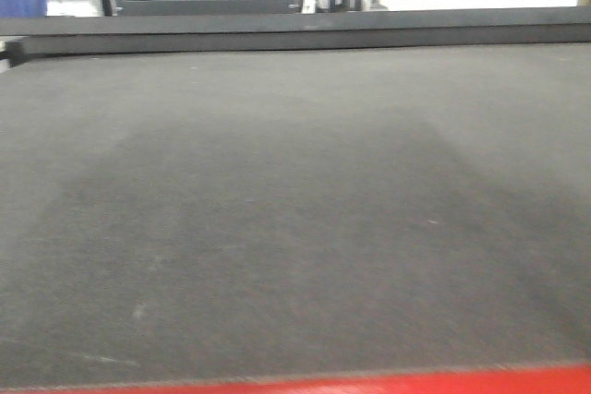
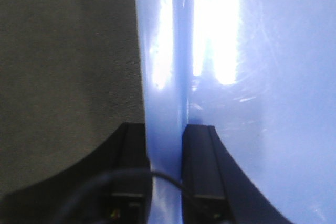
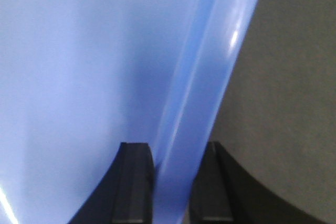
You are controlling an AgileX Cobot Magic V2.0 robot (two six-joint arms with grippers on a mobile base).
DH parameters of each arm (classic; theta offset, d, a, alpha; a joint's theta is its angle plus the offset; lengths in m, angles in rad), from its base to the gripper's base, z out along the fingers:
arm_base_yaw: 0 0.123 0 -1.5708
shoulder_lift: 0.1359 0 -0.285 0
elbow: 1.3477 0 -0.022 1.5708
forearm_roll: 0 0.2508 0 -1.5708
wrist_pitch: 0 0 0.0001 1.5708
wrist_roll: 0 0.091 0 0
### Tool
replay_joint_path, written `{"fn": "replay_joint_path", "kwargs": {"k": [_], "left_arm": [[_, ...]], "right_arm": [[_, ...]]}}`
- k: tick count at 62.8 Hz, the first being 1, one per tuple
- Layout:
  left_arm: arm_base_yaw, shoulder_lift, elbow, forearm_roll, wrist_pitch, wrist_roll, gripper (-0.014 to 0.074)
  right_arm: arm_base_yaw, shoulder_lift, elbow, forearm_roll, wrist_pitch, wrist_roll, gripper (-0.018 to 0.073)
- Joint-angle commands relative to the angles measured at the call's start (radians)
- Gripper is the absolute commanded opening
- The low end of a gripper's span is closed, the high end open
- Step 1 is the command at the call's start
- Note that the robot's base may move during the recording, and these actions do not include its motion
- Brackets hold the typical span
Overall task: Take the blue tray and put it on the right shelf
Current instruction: 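Hold the tray raised with both grippers while the base turns away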
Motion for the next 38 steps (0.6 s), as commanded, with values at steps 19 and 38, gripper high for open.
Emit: {"fn": "replay_joint_path", "kwargs": {"k": [19,38], "left_arm": [[-0.017,-0.036,-0.022,-0.009,0.089,0.033,-0.0048],[-0.017,-0.036,-0.022,-0.012,0.089,0.033,-0.0048]], "right_arm": [[0.009,-0.035,-0.028,0.008,-0.103,-0.028,0.0057],[0.009,-0.035,-0.028,0.008,-0.103,-0.028,0.0057]]}}
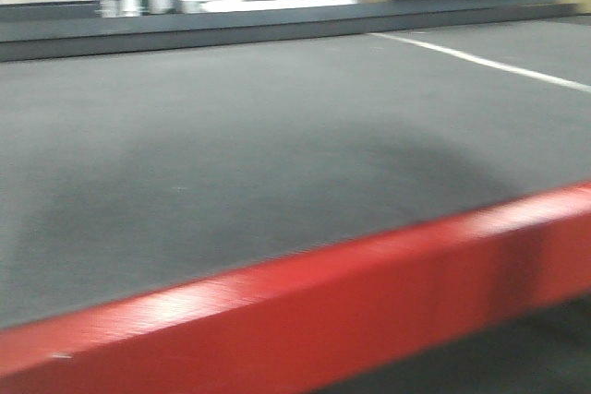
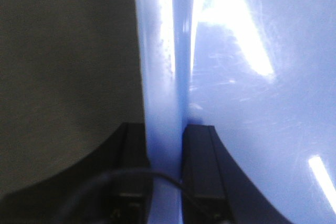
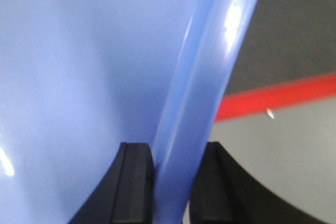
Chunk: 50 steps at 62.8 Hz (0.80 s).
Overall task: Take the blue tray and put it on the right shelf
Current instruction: 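Hold the tray raised with both grippers while the base turns away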
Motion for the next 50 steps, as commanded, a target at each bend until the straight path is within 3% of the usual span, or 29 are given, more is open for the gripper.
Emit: {"fn": "replay_joint_path", "kwargs": {"k": [1,50], "left_arm": [[-0.017,-0.035,-0.022,-0.012,0.089,0.033,-0.0048],[-0.017,-0.035,-0.022,-0.012,0.089,0.033,-0.0048]], "right_arm": [[0.009,-0.035,-0.028,0.01,-0.103,-0.028,0.0057],[0.009,-0.035,-0.028,0.01,-0.102,-0.028,0.0057]]}}
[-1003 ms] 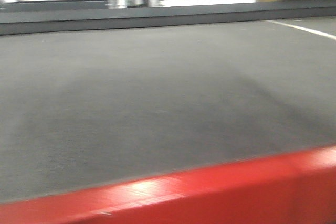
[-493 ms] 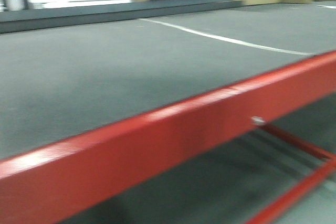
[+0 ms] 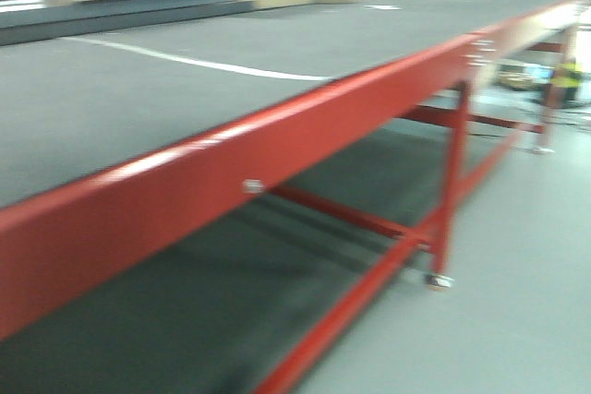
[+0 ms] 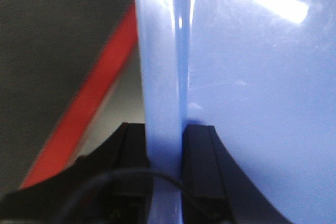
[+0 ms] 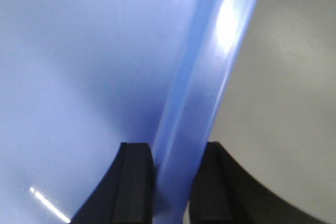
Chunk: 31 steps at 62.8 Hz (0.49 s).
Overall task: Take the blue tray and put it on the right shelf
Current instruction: 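Hold the tray raised with both grippers while the base turns away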
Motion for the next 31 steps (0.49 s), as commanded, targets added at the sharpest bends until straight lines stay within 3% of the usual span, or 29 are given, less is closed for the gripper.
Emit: {"fn": "replay_joint_path", "kwargs": {"k": [1,31], "left_arm": [[-0.017,-0.035,-0.022,-0.006,0.089,0.033,-0.0048],[-0.017,-0.035,-0.022,-0.006,0.087,0.033,-0.0048]], "right_arm": [[0.009,-0.035,-0.028,0.01,-0.102,-0.026,0.0057],[0.009,-0.035,-0.028,0.01,-0.102,-0.026,0.0057]]}}
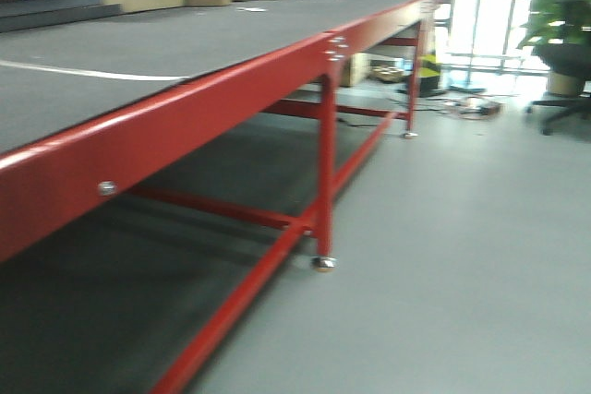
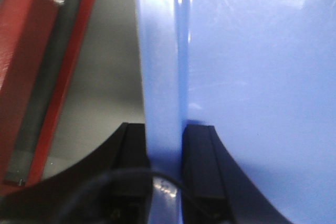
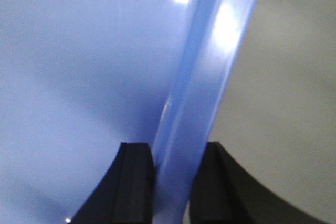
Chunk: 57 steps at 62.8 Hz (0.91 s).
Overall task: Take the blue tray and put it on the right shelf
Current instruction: 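Hold the tray raised with both grippers while the base turns away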
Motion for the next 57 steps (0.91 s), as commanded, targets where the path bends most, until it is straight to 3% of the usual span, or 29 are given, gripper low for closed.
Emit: {"fn": "replay_joint_path", "kwargs": {"k": [1,57], "left_arm": [[-0.017,-0.035,-0.022,-0.006,0.087,0.033,-0.0048],[-0.017,-0.035,-0.022,-0.006,0.087,0.033,-0.0048]], "right_arm": [[0.009,-0.035,-0.028,0.011,-0.102,-0.026,0.0057],[0.009,-0.035,-0.028,0.011,-0.1,-0.026,0.0057]]}}
